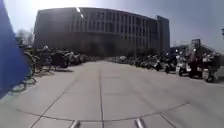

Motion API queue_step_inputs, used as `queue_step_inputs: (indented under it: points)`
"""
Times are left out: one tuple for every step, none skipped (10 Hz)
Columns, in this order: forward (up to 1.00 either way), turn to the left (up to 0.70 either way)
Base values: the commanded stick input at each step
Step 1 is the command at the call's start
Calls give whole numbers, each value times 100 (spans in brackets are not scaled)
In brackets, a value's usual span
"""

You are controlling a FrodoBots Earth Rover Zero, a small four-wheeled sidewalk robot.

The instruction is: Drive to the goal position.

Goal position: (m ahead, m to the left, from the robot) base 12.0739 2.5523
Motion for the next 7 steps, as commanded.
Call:
queue_step_inputs:
  points:
    - [100,0]
    - [100,0]
    - [100,0]
    - [100,0]
    - [100,0]
    - [100,0]
    - [100,0]
